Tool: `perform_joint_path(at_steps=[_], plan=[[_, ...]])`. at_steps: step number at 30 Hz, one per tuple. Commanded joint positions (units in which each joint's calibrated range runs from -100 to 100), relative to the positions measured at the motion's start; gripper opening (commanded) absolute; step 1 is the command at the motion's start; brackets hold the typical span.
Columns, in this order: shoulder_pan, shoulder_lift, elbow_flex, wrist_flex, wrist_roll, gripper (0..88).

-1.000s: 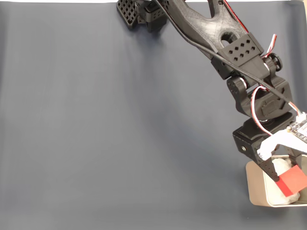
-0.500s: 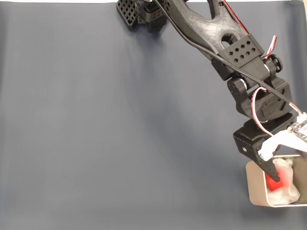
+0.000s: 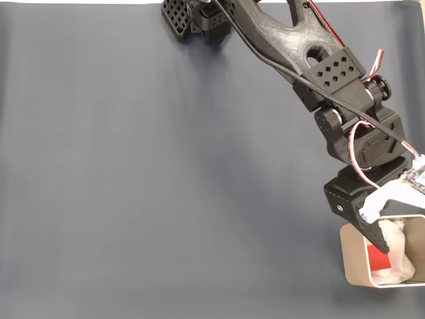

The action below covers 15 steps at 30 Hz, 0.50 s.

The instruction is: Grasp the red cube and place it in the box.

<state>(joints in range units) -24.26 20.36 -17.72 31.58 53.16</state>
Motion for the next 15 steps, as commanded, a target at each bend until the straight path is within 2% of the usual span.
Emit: perform_joint_path(at_steps=[1,15], plan=[[0.5,-0.5,-3.5,-1.7,0.5,46.8],[0.5,-0.5,-3.4,-3.2,0.3,46.7]])
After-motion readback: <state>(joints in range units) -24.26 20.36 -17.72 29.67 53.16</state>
